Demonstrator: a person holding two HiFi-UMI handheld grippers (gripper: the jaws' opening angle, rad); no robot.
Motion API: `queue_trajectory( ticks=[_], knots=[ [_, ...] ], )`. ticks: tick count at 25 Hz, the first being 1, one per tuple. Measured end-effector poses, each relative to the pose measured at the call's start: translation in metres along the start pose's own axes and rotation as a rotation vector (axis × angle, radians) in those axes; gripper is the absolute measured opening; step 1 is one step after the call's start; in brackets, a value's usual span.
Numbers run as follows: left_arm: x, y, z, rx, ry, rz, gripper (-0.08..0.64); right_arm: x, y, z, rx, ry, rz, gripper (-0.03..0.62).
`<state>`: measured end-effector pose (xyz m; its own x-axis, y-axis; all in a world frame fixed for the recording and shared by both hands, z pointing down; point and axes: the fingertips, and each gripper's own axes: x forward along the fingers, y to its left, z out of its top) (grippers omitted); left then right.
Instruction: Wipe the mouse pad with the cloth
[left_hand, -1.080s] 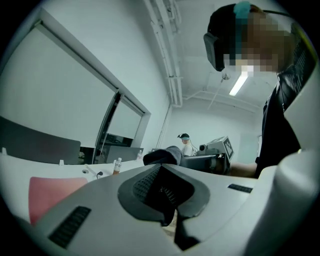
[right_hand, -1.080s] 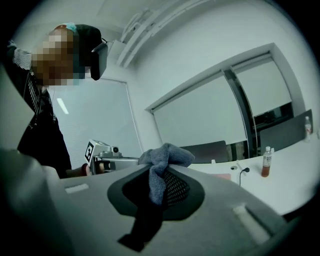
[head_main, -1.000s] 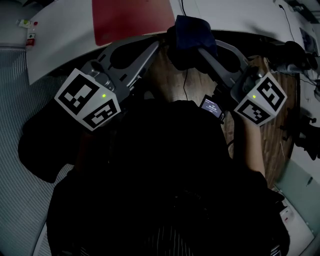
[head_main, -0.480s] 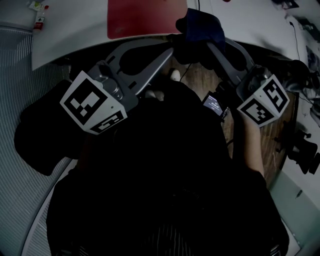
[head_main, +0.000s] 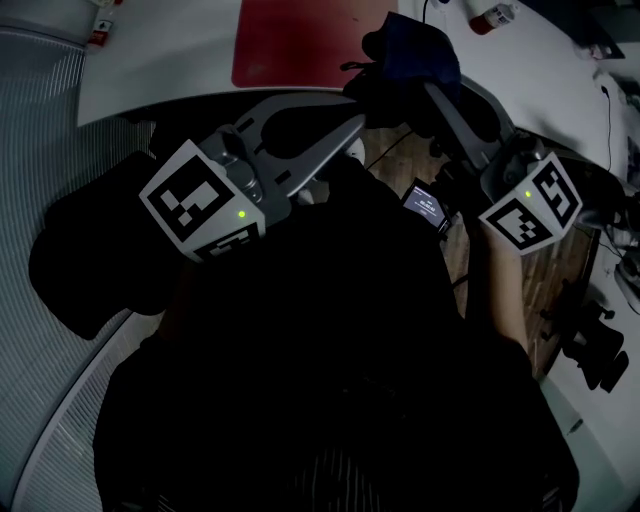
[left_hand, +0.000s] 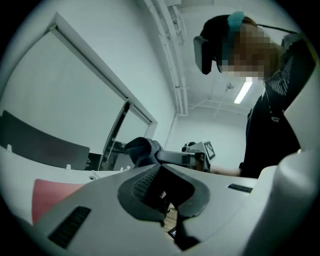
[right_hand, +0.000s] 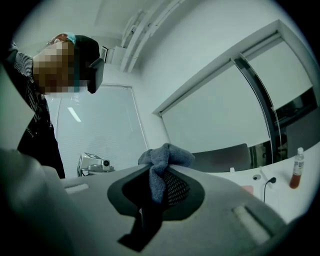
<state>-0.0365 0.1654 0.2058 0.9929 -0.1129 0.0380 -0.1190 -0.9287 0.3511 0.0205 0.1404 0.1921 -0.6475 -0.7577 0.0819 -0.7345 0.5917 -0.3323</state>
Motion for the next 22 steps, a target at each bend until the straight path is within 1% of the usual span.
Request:
queue_trajectory(
  ticks=[3, 5, 7, 10, 16, 22],
  knots=[
    [0.019, 0.035, 0.009, 0.022, 0.009, 0.048, 0.006, 0.013, -0.034, 0.006, -0.001, 0.008, 0.034, 0.038],
    [0.036, 0.060, 0.022, 0.030, 0.002, 0.088, 0.006, 0.023, -0.061, 0.013, 0.002, 0.020, 0.060, 0.038],
    [0.044, 0.076, 0.035, 0.037, -0.012, 0.130, 0.006, 0.032, -0.073, 0.023, -0.001, 0.030, 0.089, 0.038],
    [0.042, 0.075, 0.040, 0.050, -0.025, 0.176, 0.006, 0.038, -0.067, 0.026, -0.012, 0.050, 0.140, 0.038],
    [0.046, 0.069, 0.025, 0.053, -0.045, 0.251, 0.006, 0.033, -0.066, 0.014, -0.030, 0.082, 0.223, 0.037],
    [0.047, 0.081, 0.040, 0.035, -0.035, 0.324, 0.006, 0.035, -0.078, 0.020, 0.029, 0.079, 0.250, 0.037]
  ],
)
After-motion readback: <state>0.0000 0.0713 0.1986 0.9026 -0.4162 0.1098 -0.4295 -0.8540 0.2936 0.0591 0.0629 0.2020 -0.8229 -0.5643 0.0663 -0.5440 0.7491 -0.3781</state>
